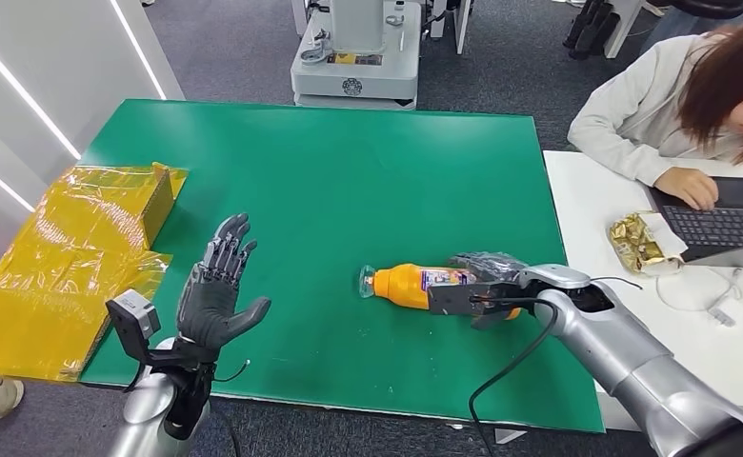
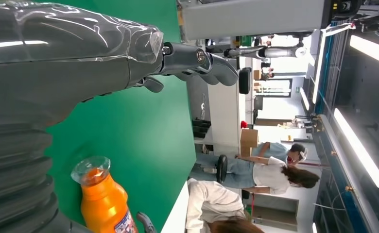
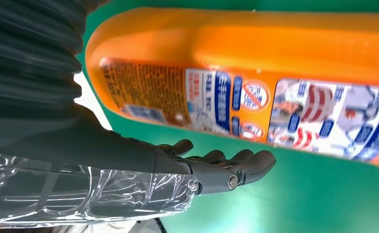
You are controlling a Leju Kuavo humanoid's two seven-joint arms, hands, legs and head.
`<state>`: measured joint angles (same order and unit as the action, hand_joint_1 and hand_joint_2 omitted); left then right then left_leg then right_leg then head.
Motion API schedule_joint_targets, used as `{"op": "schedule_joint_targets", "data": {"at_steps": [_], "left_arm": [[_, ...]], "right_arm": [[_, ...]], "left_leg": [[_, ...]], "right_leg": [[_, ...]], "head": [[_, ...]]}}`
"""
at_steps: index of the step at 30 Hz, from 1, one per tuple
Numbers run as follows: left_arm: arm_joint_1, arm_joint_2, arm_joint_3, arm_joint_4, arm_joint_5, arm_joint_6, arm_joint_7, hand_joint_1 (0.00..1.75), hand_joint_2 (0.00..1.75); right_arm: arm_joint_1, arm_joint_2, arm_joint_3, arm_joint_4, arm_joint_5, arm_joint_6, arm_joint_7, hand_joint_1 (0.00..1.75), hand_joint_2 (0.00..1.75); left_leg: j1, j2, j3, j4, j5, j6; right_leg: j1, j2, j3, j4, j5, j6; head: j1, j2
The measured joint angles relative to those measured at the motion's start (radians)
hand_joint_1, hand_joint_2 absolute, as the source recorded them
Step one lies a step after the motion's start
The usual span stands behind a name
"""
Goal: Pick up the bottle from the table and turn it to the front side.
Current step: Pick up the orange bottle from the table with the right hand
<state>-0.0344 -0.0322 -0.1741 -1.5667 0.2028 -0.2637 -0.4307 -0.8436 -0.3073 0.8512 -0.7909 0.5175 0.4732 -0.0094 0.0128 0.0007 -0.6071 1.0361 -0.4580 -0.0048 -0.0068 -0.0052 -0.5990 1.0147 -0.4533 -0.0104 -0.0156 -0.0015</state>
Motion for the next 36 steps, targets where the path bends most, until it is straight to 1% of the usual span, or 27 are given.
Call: {"op": "schedule_joint_targets", "data": {"at_steps": [6,13,16,17,19,20,22,23,24,25,26,31,36], "left_arm": [[0.019,0.000,0.003,0.000,0.000,0.000,-0.001,0.00,1.75],[0.032,-0.001,0.004,0.000,0.000,-0.001,-0.003,0.00,1.75],[0.032,-0.002,0.004,0.000,0.000,-0.006,-0.003,0.00,1.75],[0.032,-0.003,0.004,0.000,0.000,-0.008,-0.003,0.00,1.75],[0.031,-0.004,0.004,0.000,0.000,-0.010,-0.003,0.00,1.75],[0.031,-0.005,0.004,0.000,0.000,-0.012,-0.003,0.00,1.75],[0.031,-0.007,0.004,0.000,0.000,-0.015,-0.003,0.00,1.75],[0.031,-0.007,0.004,0.000,0.000,-0.016,-0.003,0.00,1.75],[0.031,-0.007,0.004,0.000,0.000,-0.017,-0.003,0.00,1.75],[0.031,-0.007,0.004,0.000,0.000,-0.018,-0.003,0.00,1.75],[0.031,-0.007,0.004,0.000,0.000,-0.019,-0.003,0.00,1.75],[0.028,-0.007,0.004,0.000,0.000,-0.024,-0.003,0.00,1.75],[0.025,-0.007,0.004,0.000,0.000,-0.025,-0.003,0.00,1.75]], "right_arm": [[0.000,0.001,0.020,0.020,-0.001,-0.002,-0.013,0.00,1.75],[0.001,0.001,0.037,0.031,-0.001,-0.003,-0.001,0.02,1.75],[0.004,-0.001,0.043,0.032,-0.001,-0.007,0.015,0.31,1.75],[0.005,-0.002,0.046,0.032,-0.001,-0.009,0.019,0.38,1.75],[0.008,-0.006,0.049,0.031,-0.001,-0.015,0.028,0.48,1.75],[0.010,-0.009,0.051,0.030,0.000,-0.017,0.032,0.58,1.75],[0.012,-0.014,0.054,0.026,0.002,-0.020,0.039,0.99,1.75],[0.013,-0.016,0.055,0.023,0.004,-0.021,0.043,1.26,1.75],[0.013,-0.019,0.056,0.020,0.007,-0.023,0.046,1.49,1.75],[0.014,-0.020,0.058,0.017,0.011,-0.026,0.051,1.64,1.75],[0.014,-0.022,0.059,0.014,0.017,-0.029,0.056,1.73,1.75],[0.017,-0.022,0.064,0.005,0.037,-0.036,0.077,1.75,1.75],[0.020,-0.023,0.065,0.002,0.040,-0.043,0.080,1.75,1.75]], "left_leg": [[0.000,0.000,0.000,0.000,0.000,0.000],[0.000,0.000,0.000,0.000,0.000,0.000],[0.000,0.000,0.000,0.000,0.000,0.000],[0.000,0.000,0.000,0.000,0.000,0.000],[0.000,0.000,0.001,0.000,0.000,0.000],[0.000,0.000,0.001,0.000,0.000,0.000],[0.000,0.000,0.001,0.000,0.000,0.000],[0.000,0.000,0.001,0.000,0.000,0.000],[0.000,0.000,0.001,0.000,0.000,0.000],[0.000,0.000,0.001,0.000,0.000,0.000],[0.000,0.000,0.001,0.000,0.000,0.000],[0.000,0.000,0.001,0.000,0.000,0.000],[0.000,0.000,0.001,0.000,0.000,0.000]], "right_leg": [[0.000,0.000,0.000,0.000,0.000,0.000],[0.000,0.000,0.000,0.000,0.000,0.000],[0.000,0.000,0.000,0.000,0.000,0.000],[0.000,0.000,0.000,0.000,0.000,0.000],[0.000,0.000,0.000,0.000,0.000,0.000],[0.000,0.000,0.000,0.000,0.000,0.000],[0.000,0.000,0.000,0.000,0.000,0.000],[0.000,0.000,0.000,0.000,0.000,0.000],[0.000,0.000,0.000,0.000,0.000,0.000],[0.000,0.000,0.000,0.000,0.000,0.000],[0.000,0.000,0.000,0.000,0.000,0.000],[0.000,0.000,0.000,0.000,0.000,0.000],[0.000,0.001,0.000,0.000,0.000,0.000]], "head": [[0.000,0.000],[0.000,0.000],[0.000,0.000],[0.000,0.000],[0.000,0.000],[0.000,0.000],[0.000,0.000],[0.000,0.000],[0.000,0.000],[0.000,0.000],[0.000,0.000],[0.000,0.000],[0.000,0.000]]}}
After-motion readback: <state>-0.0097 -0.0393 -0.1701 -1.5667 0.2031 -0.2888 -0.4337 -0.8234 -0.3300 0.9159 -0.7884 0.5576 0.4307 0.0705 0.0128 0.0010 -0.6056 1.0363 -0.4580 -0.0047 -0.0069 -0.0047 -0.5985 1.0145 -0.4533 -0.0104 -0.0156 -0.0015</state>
